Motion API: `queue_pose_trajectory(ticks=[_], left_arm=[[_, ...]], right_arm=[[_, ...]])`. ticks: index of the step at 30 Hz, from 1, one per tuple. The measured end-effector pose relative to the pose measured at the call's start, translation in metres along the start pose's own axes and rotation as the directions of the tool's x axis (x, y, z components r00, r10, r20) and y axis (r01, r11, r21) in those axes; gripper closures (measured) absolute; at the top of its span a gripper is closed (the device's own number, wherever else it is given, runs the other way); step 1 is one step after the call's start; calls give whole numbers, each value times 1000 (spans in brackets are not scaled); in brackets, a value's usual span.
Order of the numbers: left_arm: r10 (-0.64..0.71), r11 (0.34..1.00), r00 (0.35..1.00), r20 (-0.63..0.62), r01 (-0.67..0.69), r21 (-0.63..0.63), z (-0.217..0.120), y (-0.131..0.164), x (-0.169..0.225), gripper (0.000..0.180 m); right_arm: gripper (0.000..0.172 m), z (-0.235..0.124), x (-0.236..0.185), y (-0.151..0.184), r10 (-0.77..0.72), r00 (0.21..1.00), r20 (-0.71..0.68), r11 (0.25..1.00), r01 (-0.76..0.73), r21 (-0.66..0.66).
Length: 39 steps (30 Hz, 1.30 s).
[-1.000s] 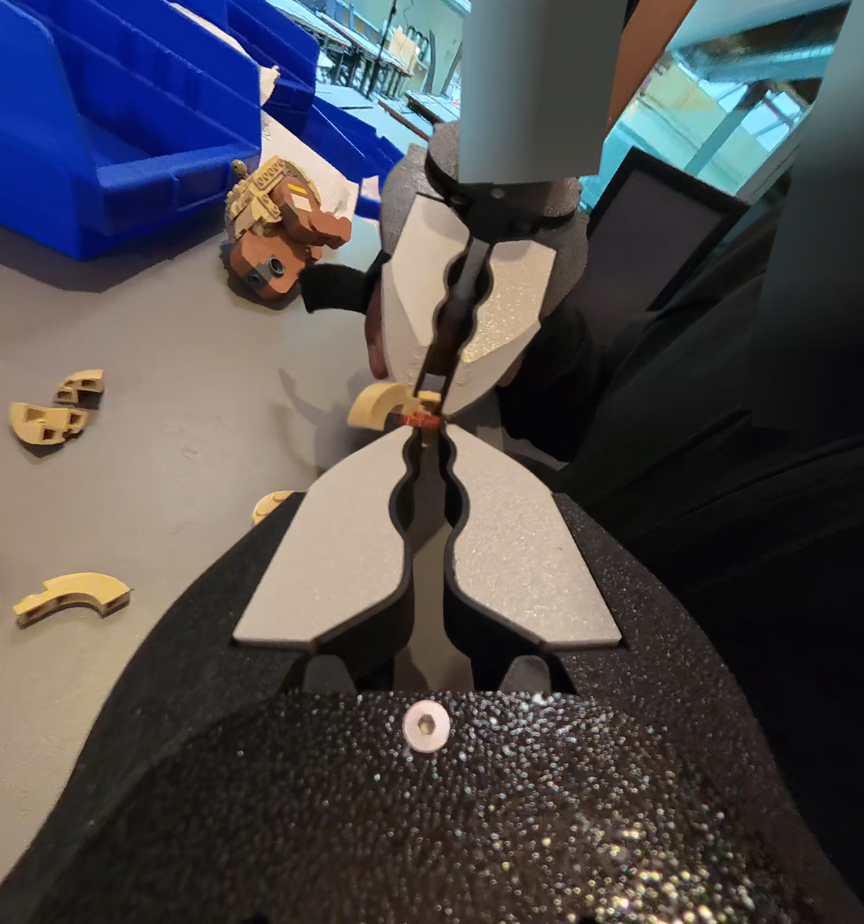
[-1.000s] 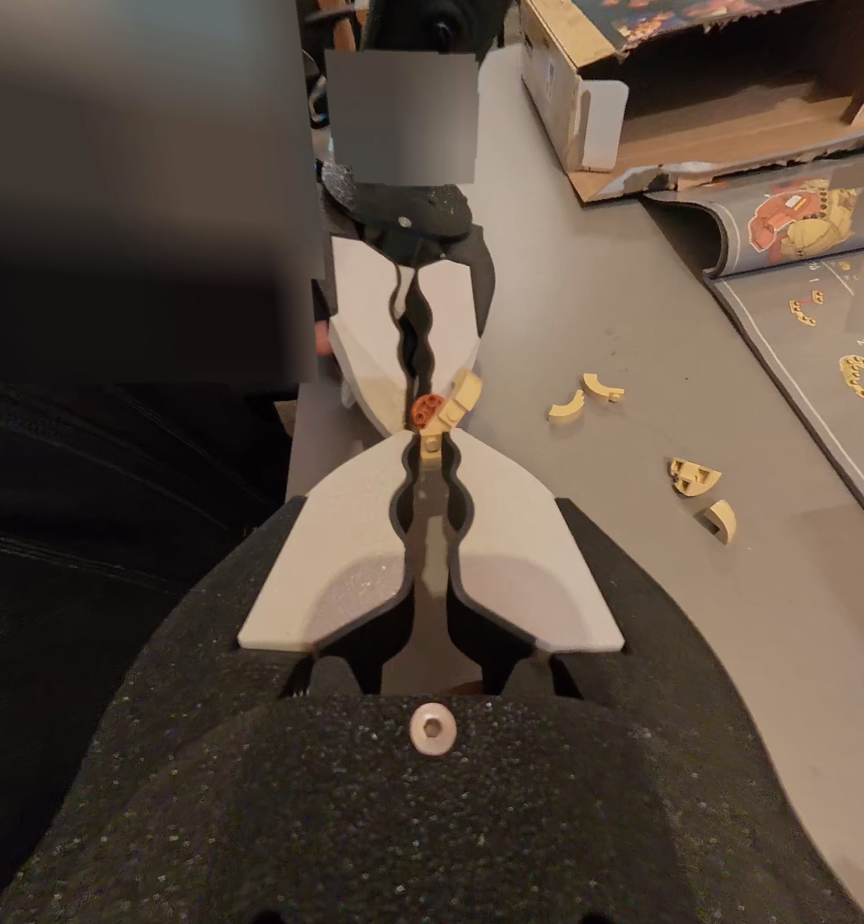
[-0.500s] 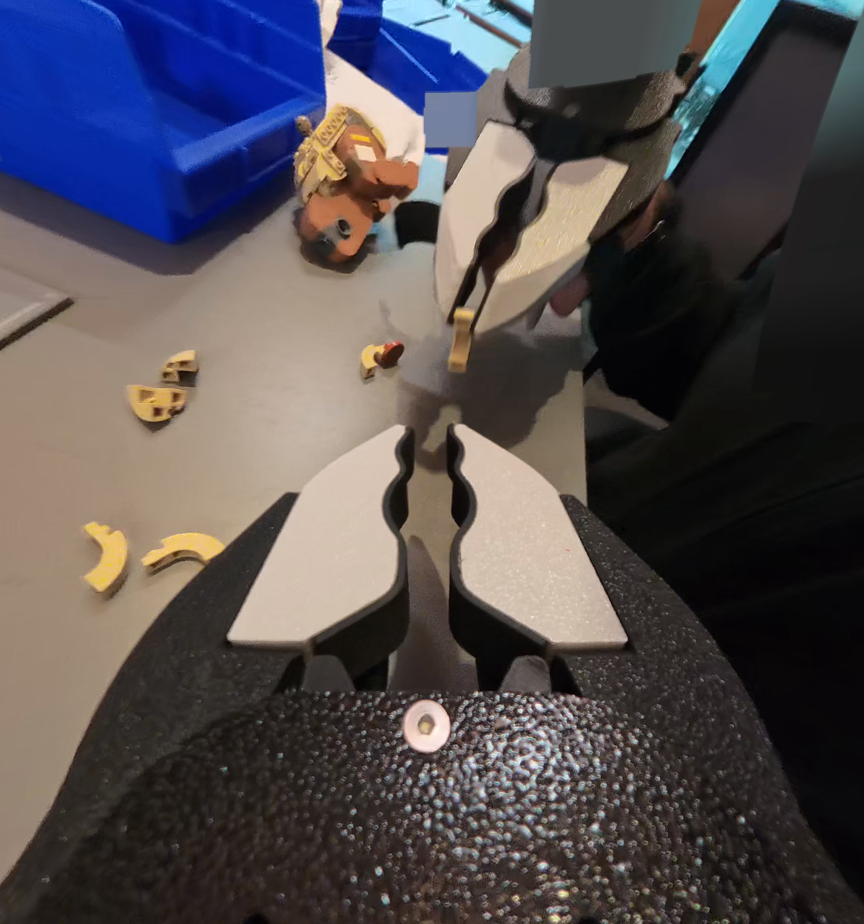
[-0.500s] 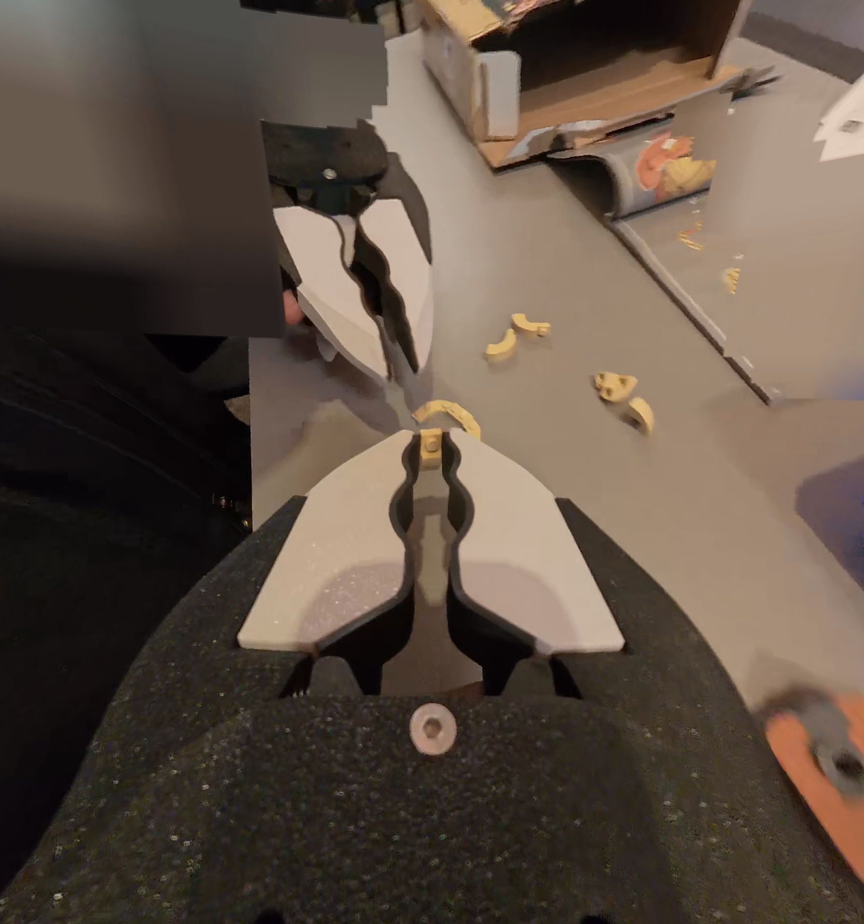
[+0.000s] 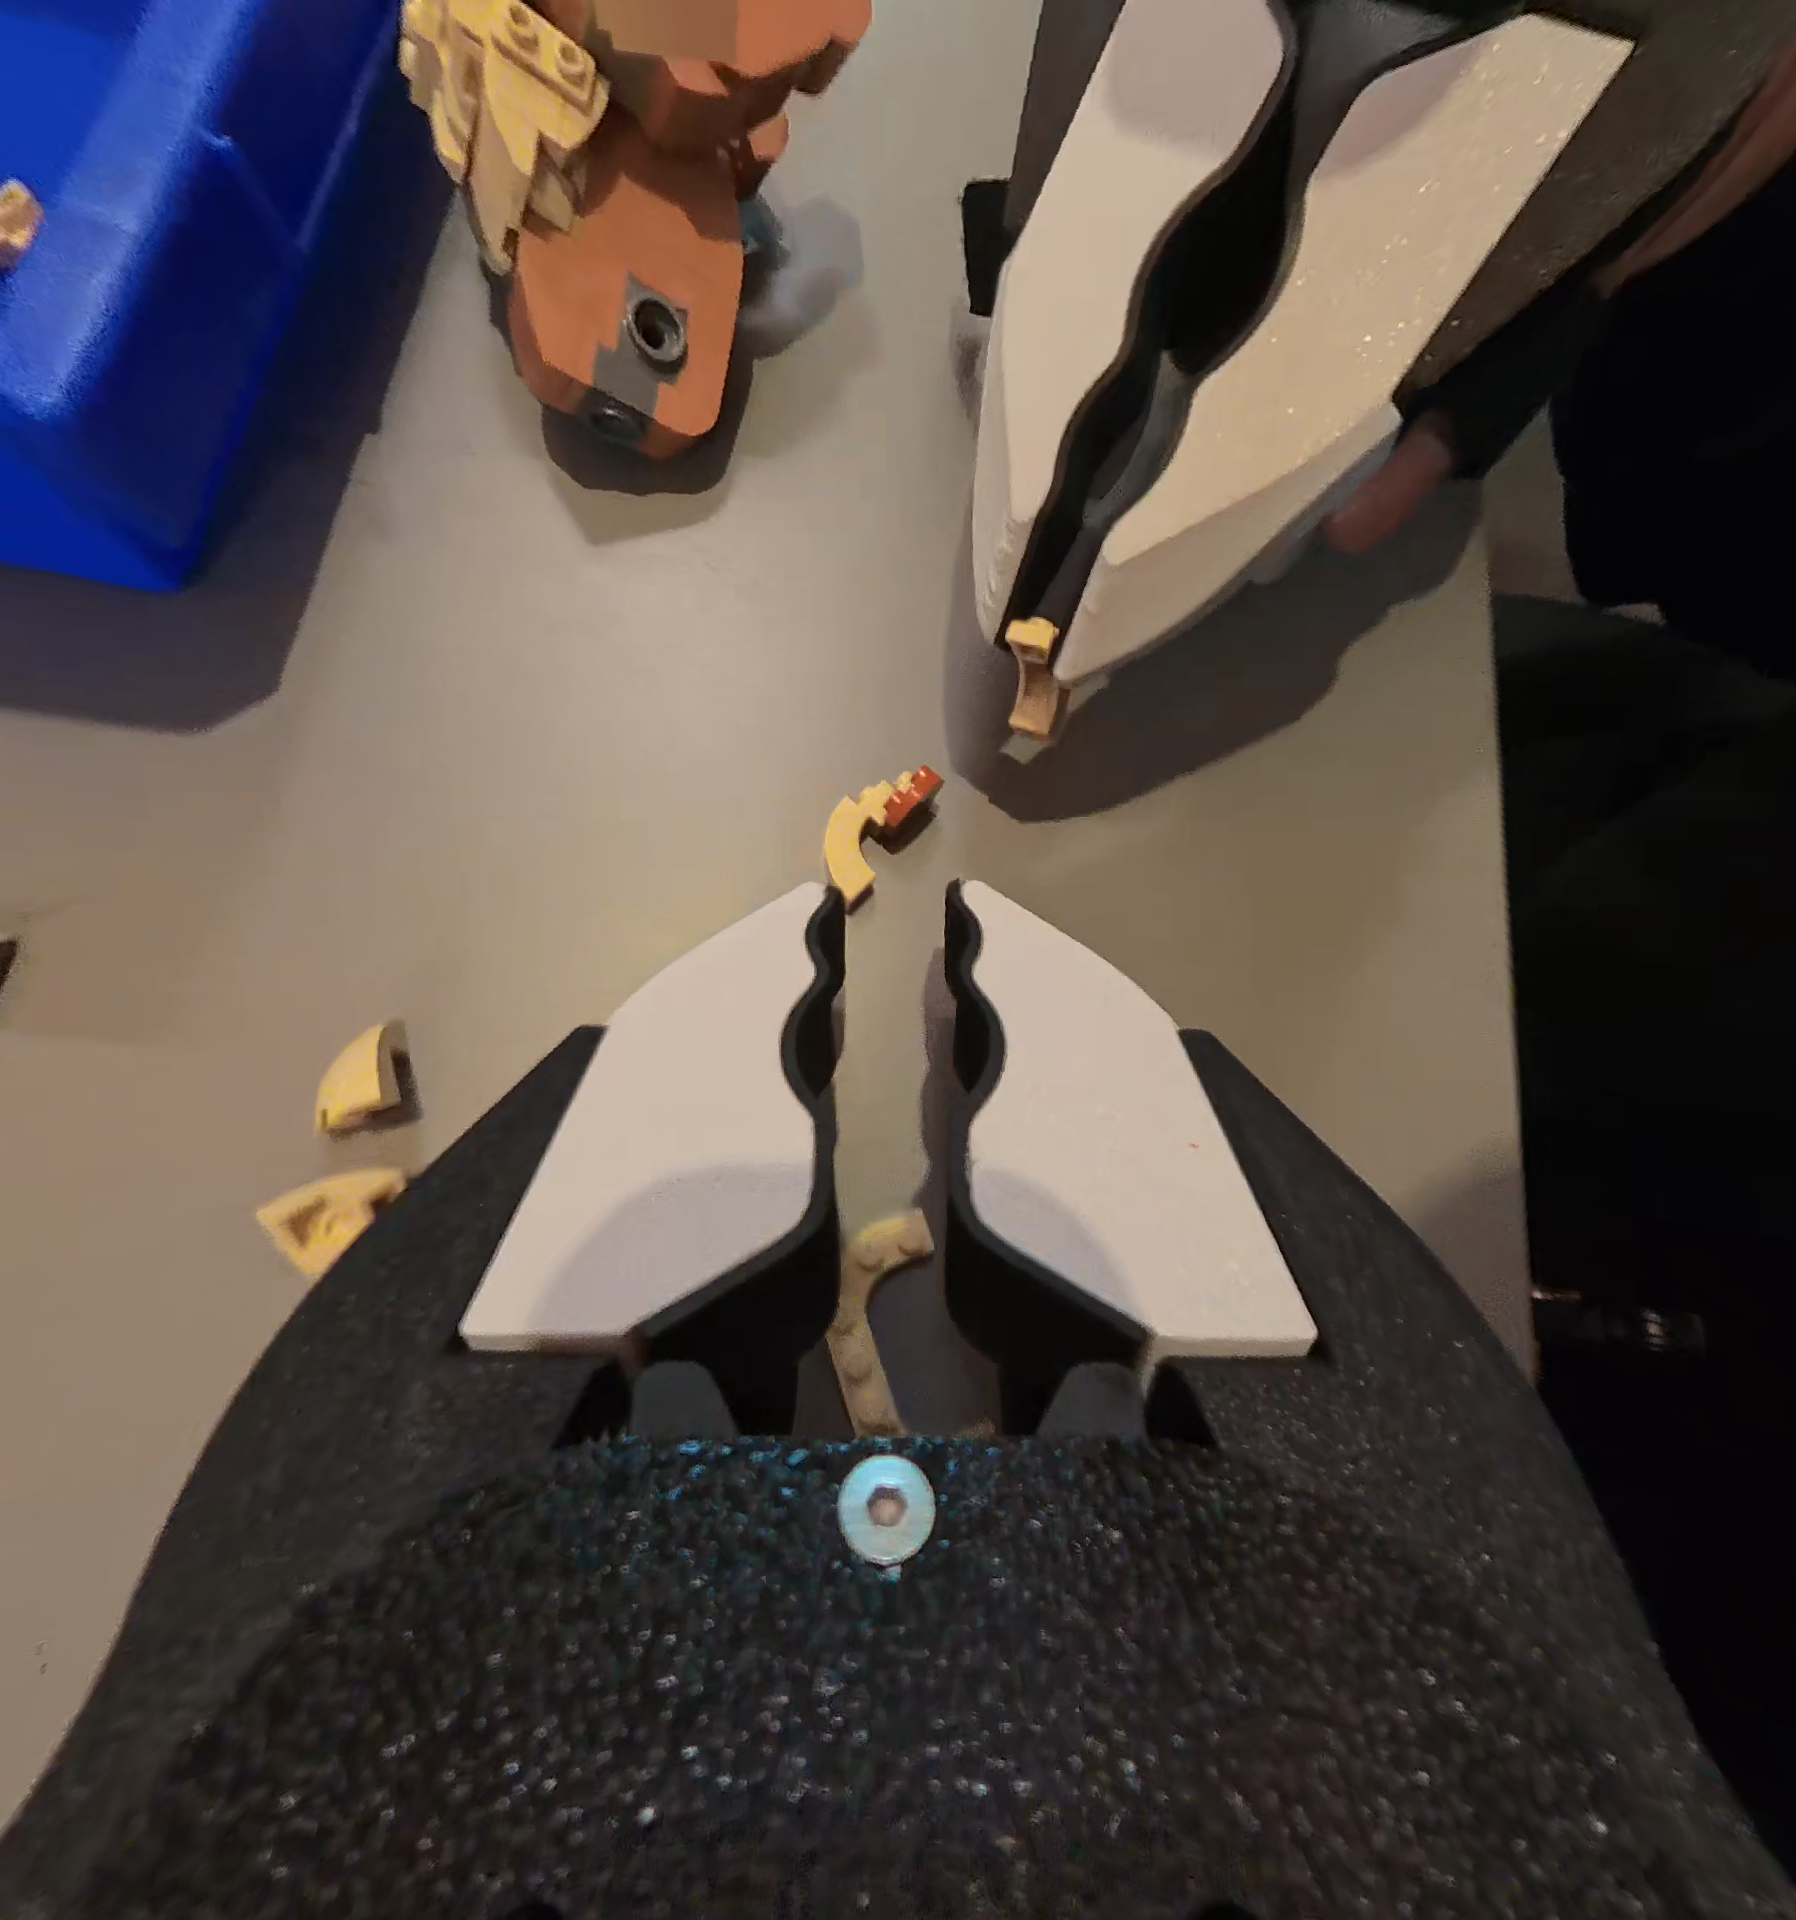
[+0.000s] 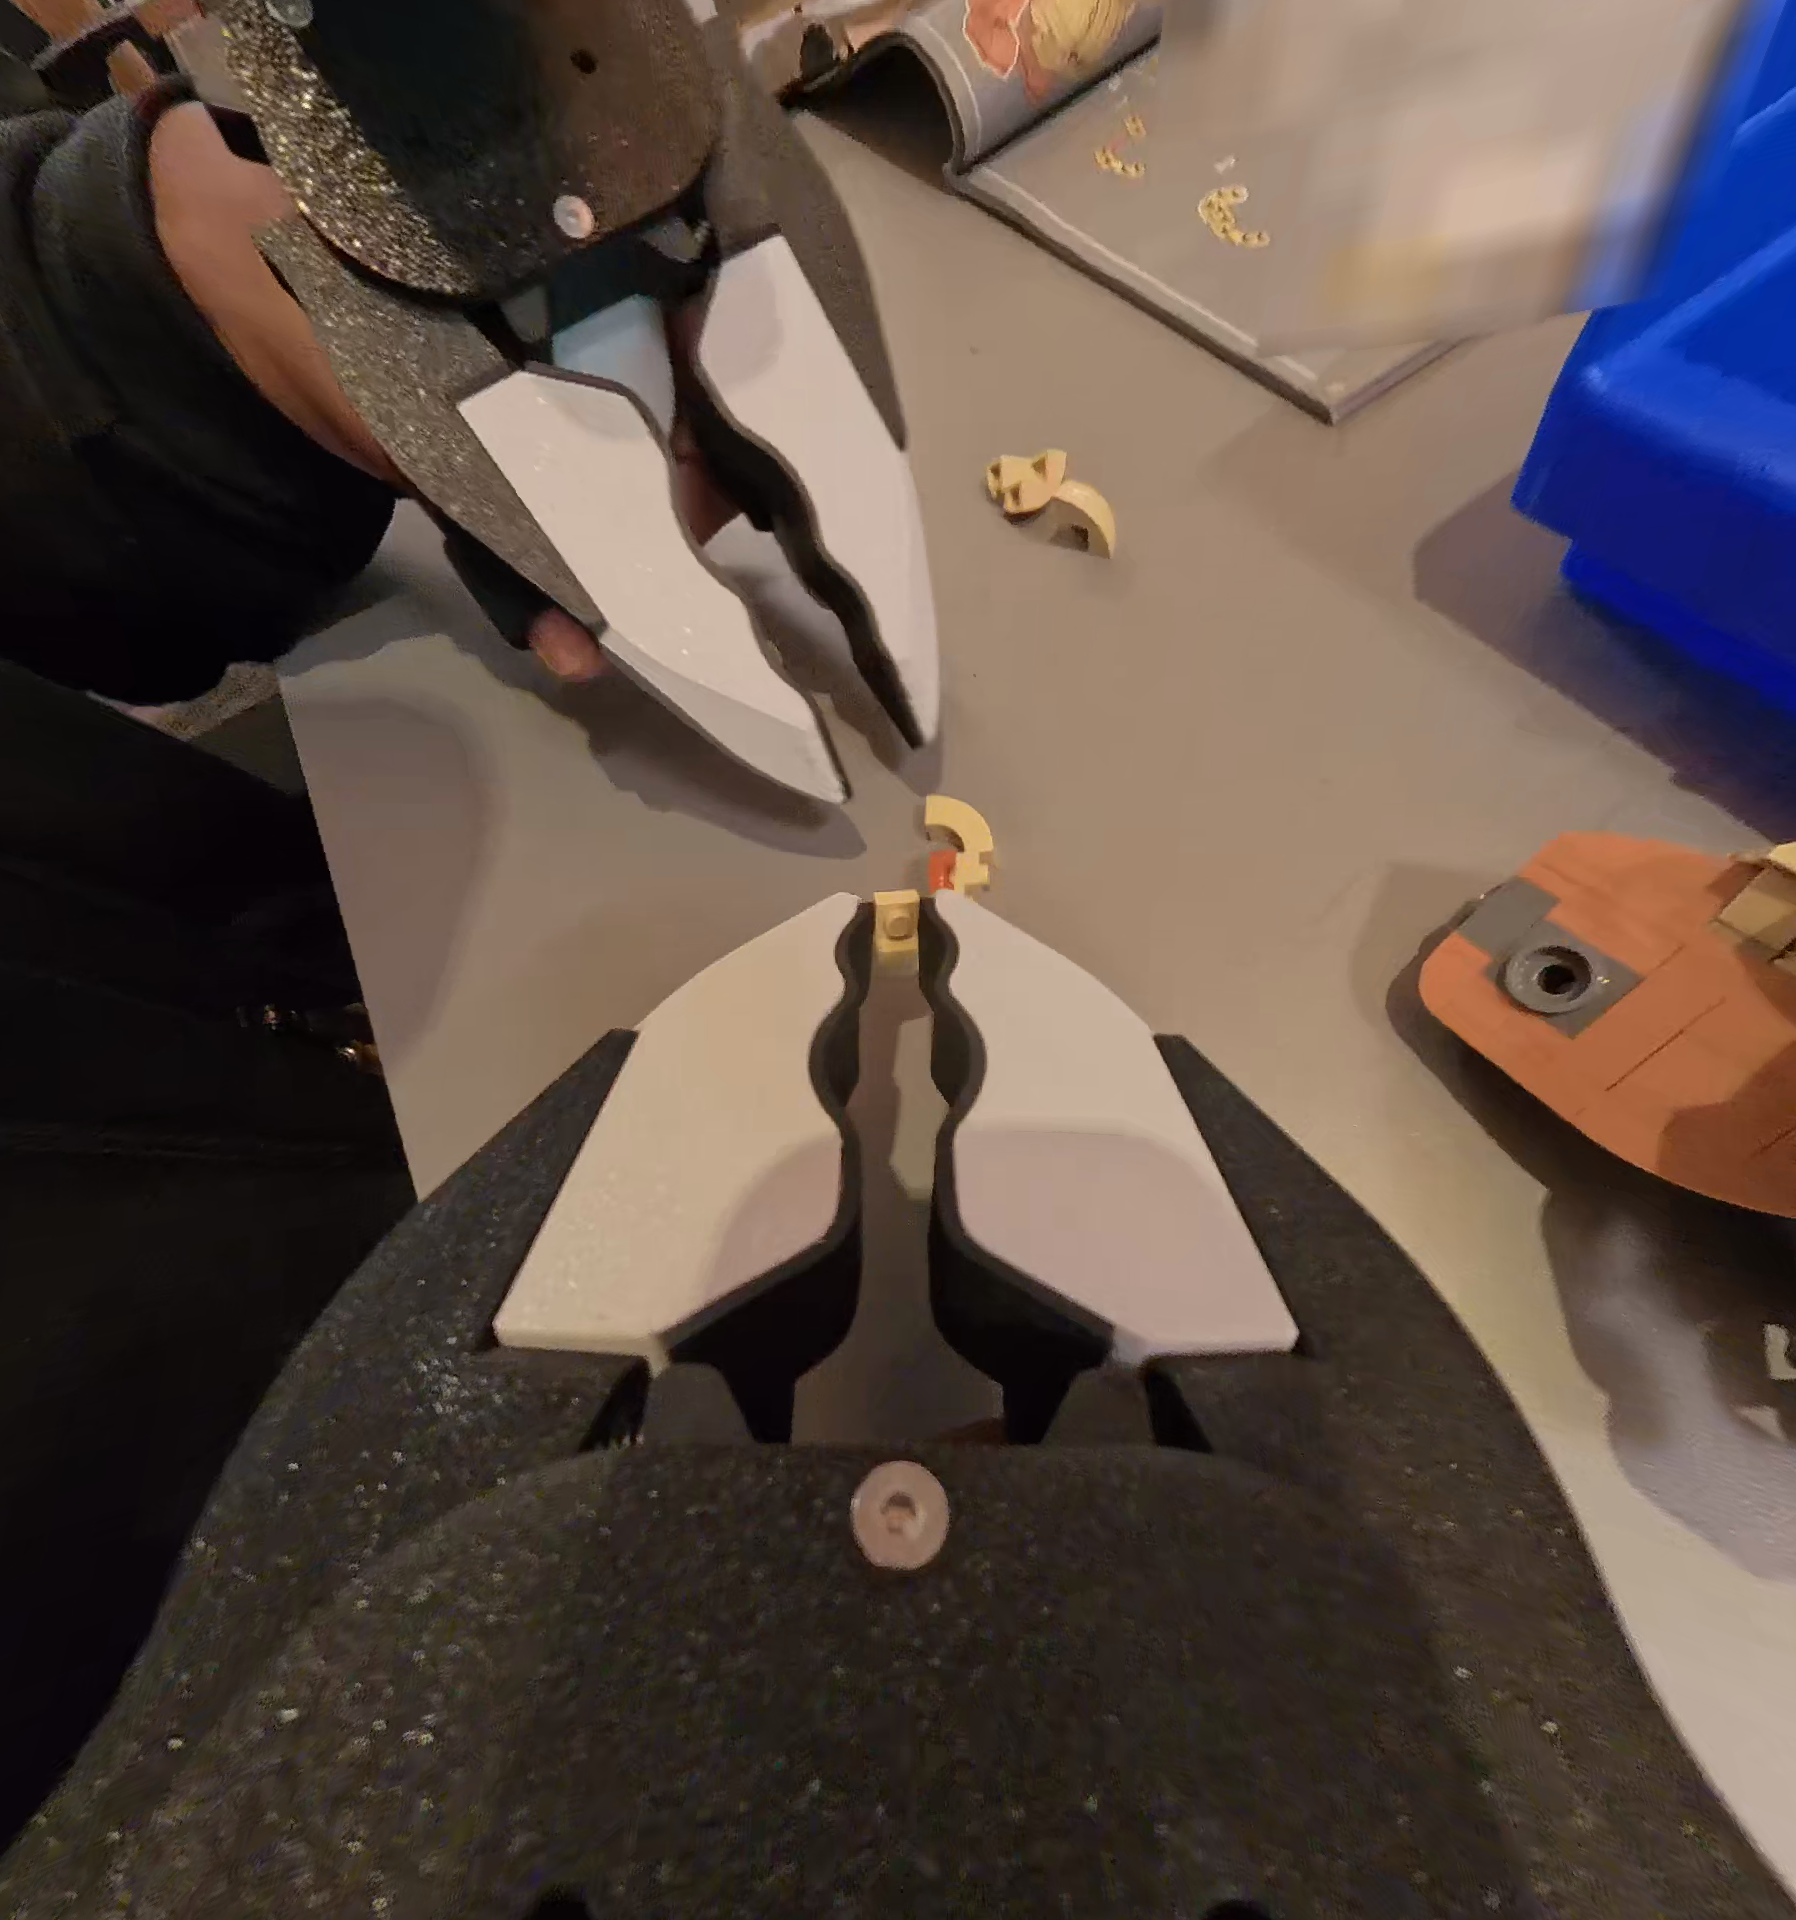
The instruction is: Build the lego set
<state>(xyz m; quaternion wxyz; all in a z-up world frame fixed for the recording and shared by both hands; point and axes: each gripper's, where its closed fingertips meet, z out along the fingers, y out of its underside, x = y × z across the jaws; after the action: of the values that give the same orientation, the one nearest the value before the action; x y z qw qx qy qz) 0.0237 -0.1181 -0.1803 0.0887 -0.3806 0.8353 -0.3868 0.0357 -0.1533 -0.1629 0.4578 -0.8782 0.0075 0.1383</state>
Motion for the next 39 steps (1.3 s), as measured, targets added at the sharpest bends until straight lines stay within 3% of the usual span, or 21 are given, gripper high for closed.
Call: queue_pose_trajectory(ticks=[6,14,18,22,27,32,39], left_arm=[[108,988,993,47,-102,-113,24,6,-10,161],[191,979,981,20,-189,-80,32,0,-4,168],[320,947,939,124,-320,-16,19,-5,-10,168],[489,853,836,250,-518,66,-1,-18,-7,168],[678,665,629,380,-746,49,-18,-24,4,168],[767,546,481,424,-837,-38,-25,-17,6,168],[825,433,344,448,-894,-112,-35,-11,8,168]], right_arm=[[164,2,-3,6,-23,999,44,999,24,-24],[164,3,-3,7,-9,997,72,999,12,-41],[164,3,1,6,3,998,59,999,0,-40],[164,7,-8,2,-9,993,117,999,13,-35],[164,15,-19,-9,-36,985,171,999,37,-5],[164,21,-25,-17,-47,985,169,999,47,2],[164,27,-30,-23,-45,983,176,999,44,5]])
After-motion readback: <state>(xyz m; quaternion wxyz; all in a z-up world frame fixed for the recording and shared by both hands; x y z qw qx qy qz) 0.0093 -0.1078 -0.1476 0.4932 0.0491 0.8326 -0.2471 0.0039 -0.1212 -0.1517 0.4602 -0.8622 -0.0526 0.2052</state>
